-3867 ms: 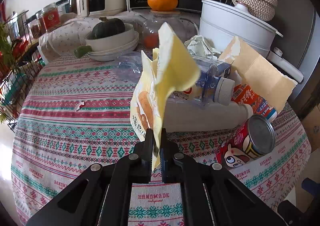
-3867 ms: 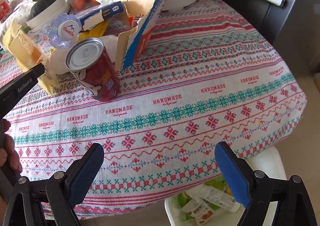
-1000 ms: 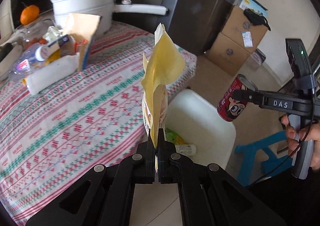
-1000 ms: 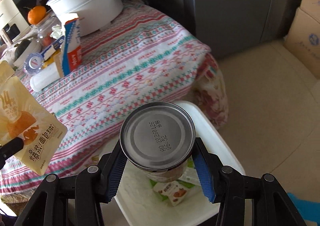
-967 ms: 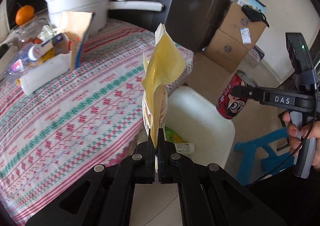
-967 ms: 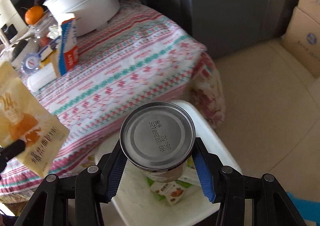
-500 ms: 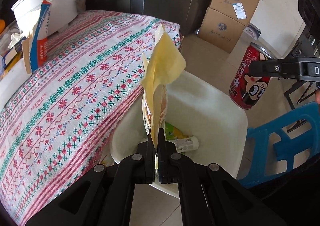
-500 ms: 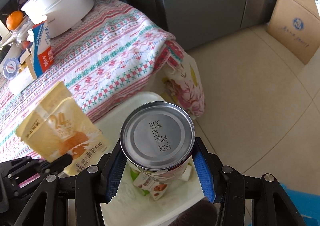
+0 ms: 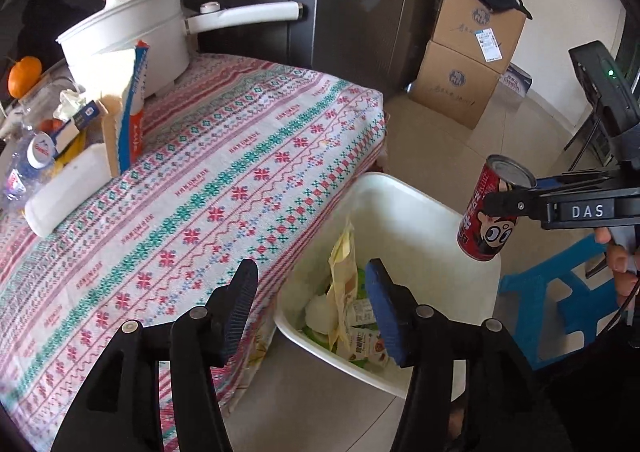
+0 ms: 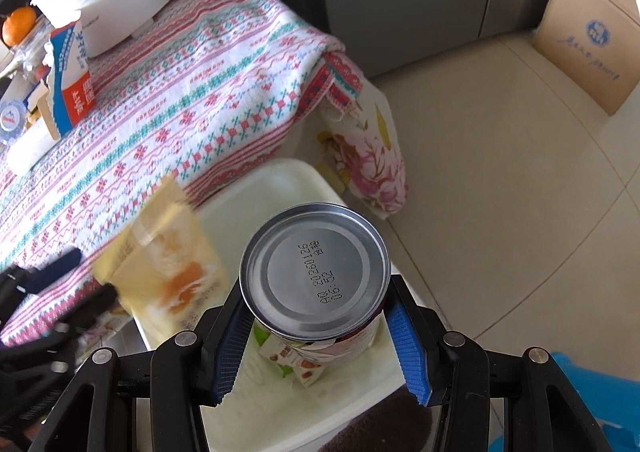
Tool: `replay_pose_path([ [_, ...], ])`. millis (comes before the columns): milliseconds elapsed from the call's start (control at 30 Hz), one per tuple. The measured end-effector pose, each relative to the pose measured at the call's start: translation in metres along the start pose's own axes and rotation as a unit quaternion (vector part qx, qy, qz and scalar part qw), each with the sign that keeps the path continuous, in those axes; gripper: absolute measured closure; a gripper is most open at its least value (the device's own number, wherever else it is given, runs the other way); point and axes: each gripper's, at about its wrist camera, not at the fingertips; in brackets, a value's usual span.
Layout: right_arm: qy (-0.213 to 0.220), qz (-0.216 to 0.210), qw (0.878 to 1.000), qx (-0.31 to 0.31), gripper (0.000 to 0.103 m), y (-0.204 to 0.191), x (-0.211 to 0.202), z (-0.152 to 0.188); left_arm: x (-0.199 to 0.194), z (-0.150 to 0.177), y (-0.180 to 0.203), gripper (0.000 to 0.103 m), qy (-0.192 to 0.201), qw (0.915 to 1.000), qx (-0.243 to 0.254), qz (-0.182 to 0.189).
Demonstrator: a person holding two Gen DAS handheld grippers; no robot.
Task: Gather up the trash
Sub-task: 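Open the left tool to drop the yellow bread bag into the white bin, then lower the red can into the bin and open the right tool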
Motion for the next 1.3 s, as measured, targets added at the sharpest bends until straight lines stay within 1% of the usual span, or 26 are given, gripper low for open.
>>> replay_pose_path([
  [133, -0.019, 0.011, 1.000, -0.005, 0.046, -0.006, 0.015, 0.001, -0.013, 0.004, -0.008, 0.041, 0.005, 0.9998, 0.003, -0.019],
  [300, -0.056, 0.023, 0.998, -0.006, 0.046, -0.012, 0.040, 0.004, -0.025, 0.010, -0.022, 0.040, 0.002, 0.9990, 0.000, -0.044],
  [367, -0.067, 0.028, 0.997, -0.006, 0.046, -0.014, 0.048, 0.005, -0.030, 0.013, -0.028, 0.038, 0.004, 0.9986, -0.001, -0.052],
  [433, -0.073, 0.038, 0.997, -0.008, 0.046, -0.015, 0.053, 0.006, -0.038, 0.016, -0.035, 0.032, 0.008, 0.9980, -0.003, -0.063],
  [633, -0.079, 0.050, 0.996, -0.008, 0.046, -0.016, 0.061, 0.007, -0.055, 0.025, -0.057, 0.024, 0.013, 0.9965, -0.019, -0.081],
  [867, -0.070, 0.049, 0.996, 0.005, 0.045, -0.014, 0.064, 0.002, -0.072, 0.034, -0.078, 0.018, 0.017, 0.9942, -0.051, -0.093],
  [900, -0.069, 0.048, 0.996, 0.009, 0.043, -0.014, 0.063, 0.001, -0.074, 0.035, -0.082, 0.018, 0.017, 0.9938, -0.059, -0.093],
  [967, -0.062, 0.041, 0.997, 0.015, 0.032, -0.014, 0.058, -0.003, -0.080, 0.036, -0.090, 0.017, 0.018, 0.9929, -0.075, -0.091],
  [1033, -0.054, 0.034, 0.998, 0.019, 0.032, -0.016, 0.051, -0.004, -0.085, 0.037, -0.098, 0.017, 0.019, 0.9916, -0.089, -0.092],
  [1100, -0.045, 0.025, 0.998, 0.021, 0.031, -0.019, 0.043, -0.004, -0.091, 0.037, -0.105, 0.017, 0.020, 0.9890, -0.099, -0.108],
  [1233, -0.010, 0.012, 1.000, 0.003, 0.030, -0.034, 0.019, -0.005, -0.108, 0.035, -0.113, 0.017, 0.039, 0.9836, -0.099, -0.145],
  [1267, 0.001, 0.008, 1.000, -0.003, 0.029, -0.039, 0.012, -0.005, -0.112, 0.034, -0.116, 0.016, 0.044, 0.9825, -0.100, -0.151],
  [1300, 0.013, 0.005, 1.000, -0.011, 0.028, -0.044, 0.004, -0.005, -0.116, 0.034, -0.118, 0.013, 0.050, 0.9815, -0.101, -0.155],
])
Point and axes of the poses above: each gripper's, at about its wrist camera, not at the fingertips, and x roughly the way its jaws point, y to its right, z to its underside, and after that the axes turned 2 degrees about -y, right-handed
